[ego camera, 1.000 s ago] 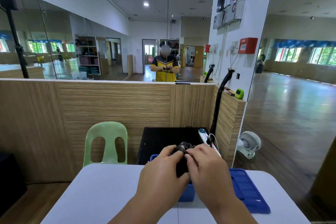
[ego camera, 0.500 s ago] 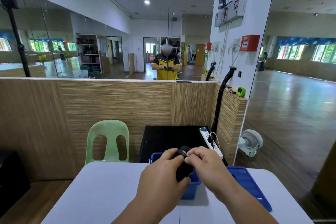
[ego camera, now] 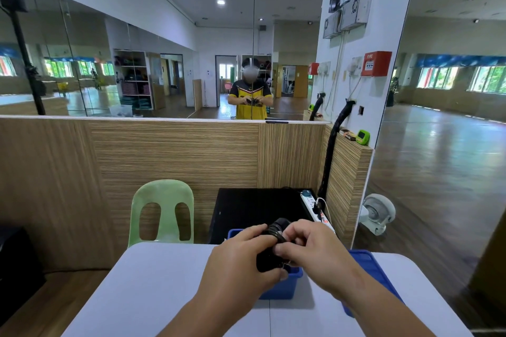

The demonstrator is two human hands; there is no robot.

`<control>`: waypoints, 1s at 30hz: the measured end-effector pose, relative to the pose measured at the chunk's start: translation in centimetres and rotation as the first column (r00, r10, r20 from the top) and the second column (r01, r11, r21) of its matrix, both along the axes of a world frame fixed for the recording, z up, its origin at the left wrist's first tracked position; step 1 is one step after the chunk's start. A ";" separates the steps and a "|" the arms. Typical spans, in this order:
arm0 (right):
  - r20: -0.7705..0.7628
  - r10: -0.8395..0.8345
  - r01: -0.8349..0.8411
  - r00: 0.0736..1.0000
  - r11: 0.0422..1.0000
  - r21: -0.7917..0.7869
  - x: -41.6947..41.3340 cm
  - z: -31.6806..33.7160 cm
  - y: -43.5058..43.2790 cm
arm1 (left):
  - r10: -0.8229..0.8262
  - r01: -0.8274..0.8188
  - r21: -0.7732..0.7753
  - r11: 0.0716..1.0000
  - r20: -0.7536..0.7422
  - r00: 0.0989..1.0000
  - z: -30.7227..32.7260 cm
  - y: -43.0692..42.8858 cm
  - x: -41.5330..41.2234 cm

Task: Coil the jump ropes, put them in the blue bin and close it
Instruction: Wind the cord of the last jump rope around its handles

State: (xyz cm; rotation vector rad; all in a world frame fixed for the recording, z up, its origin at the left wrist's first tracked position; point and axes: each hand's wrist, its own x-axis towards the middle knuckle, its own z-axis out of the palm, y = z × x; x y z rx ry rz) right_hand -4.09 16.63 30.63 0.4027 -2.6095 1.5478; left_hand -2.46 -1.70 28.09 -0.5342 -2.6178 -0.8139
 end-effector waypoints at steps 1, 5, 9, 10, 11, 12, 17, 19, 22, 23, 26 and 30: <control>-0.006 0.003 -0.003 1.000 1.000 -0.017 0.0 0.0 0.0 | -0.001 0.001 0.010 1.000 -0.012 1.000 0.0 -0.1 0.1; 0.077 0.021 -0.010 0.997 0.990 -0.138 0.0 0.0 0.0 | 0.000 0.001 0.025 1.000 -0.022 1.000 0.0 -0.4 0.3; 0.063 0.005 0.000 0.998 0.996 -0.085 -0.1 0.2 0.0 | 0.002 -0.004 0.078 0.997 0.025 1.000 -0.2 -0.3 0.5; 0.041 -0.009 0.010 0.999 0.999 -0.033 -0.1 0.2 -0.1 | 0.011 -0.016 0.103 0.995 0.054 0.998 -0.2 -0.3 0.7; 0.024 -0.020 0.019 1.000 1.000 0.014 -0.1 0.3 -0.2 | 0.018 -0.028 0.131 0.991 0.080 0.997 0.0 -0.2 0.7; 0.013 -0.024 0.023 1.000 0.999 0.048 -0.2 0.3 -0.3 | 0.019 -0.033 0.148 0.989 0.093 0.996 0.1 -0.2 0.8; -0.121 -0.017 0.040 0.993 0.981 0.191 0.3 0.3 -0.3 | -0.044 0.044 0.063 0.997 -0.006 0.999 0.2 -0.3 0.5; -0.264 -0.008 0.082 0.965 0.959 0.270 0.6 0.2 -0.5 | -0.042 0.042 0.061 0.997 -0.016 0.999 0.3 -0.4 0.2; -0.371 0.066 0.092 0.926 0.916 0.392 0.8 0.1 -0.6 | -0.034 0.034 0.039 0.999 0.000 0.999 0.7 -0.1 0.2; -0.371 0.081 0.091 0.925 0.902 0.423 0.7 0.1 -0.5 | -0.033 0.032 0.031 0.999 0.007 0.999 0.8 0.0 0.1; -0.313 0.056 0.083 0.948 0.907 0.412 1.0 0.6 -0.4 | -0.027 0.027 0.006 1.000 0.039 0.999 1.1 0.3 0.1; -0.175 0.012 0.048 0.985 0.941 0.335 1.0 1.3 -0.1 | 0.000 0.000 0.005 1.000 0.043 0.999 1.3 0.6 0.0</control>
